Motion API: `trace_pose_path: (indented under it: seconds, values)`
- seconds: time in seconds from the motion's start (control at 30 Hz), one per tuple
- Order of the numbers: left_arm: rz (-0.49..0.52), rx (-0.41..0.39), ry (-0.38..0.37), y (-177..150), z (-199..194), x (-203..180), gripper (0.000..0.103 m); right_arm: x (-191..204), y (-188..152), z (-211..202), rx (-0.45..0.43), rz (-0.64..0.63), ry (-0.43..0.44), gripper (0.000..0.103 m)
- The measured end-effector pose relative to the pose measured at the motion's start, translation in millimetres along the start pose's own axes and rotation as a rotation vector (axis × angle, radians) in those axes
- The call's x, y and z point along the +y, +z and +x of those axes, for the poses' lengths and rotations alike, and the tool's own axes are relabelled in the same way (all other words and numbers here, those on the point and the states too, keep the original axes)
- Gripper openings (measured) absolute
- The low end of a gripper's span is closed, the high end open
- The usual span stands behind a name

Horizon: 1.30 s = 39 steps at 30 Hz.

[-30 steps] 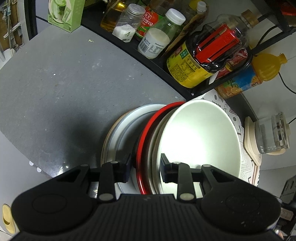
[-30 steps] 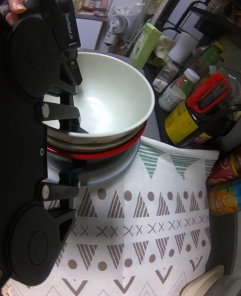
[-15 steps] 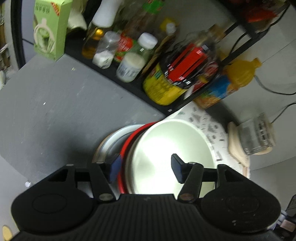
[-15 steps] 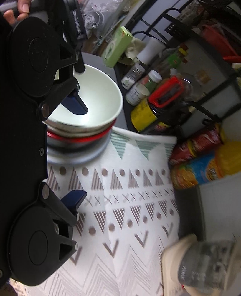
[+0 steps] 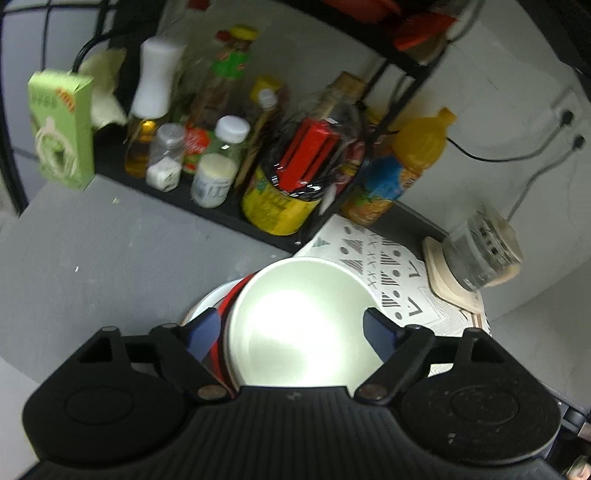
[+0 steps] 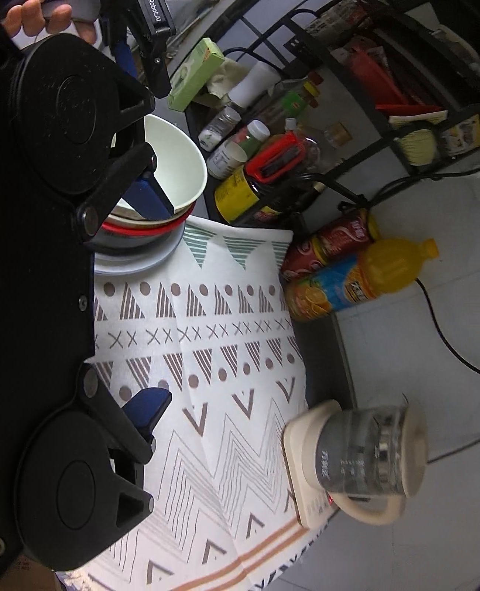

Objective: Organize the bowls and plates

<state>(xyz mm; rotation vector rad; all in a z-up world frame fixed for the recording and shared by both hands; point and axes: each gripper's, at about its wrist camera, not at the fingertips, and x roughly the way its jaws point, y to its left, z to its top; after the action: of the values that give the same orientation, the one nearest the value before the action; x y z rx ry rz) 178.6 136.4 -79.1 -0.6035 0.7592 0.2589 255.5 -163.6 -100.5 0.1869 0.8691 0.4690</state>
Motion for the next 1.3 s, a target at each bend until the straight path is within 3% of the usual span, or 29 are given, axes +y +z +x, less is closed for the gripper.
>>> trace_pose_path:
  seconds: [0.23,0.33,0.53,0.7,1.3]
  values:
    - [0.058,-0.02,-0.045,-2,-16,-13,0.101,-3,-5,-30,-0.075,-0.016,-0.101,0.103]
    - [0.083,-0.035,-0.055,-6,-24,-18,0.102,-8,-5,-43,-0.098,0.001,-0.112,0.103]
    - [0.134,-0.06,-0.086,-22,-46,-32,0.103,-10,-14,-75,-0.157,0.002,-0.138,0.103]
    - [0.167,-0.074,-0.101,-43,-75,-41,0.103,-9,-34,-108,-0.214,-0.012,-0.212,0.103]
    - [0.317,-0.088,-0.098,-108,-143,-22,0.103,22,-118,-176,-0.259,-0.008,-0.316,0.103]
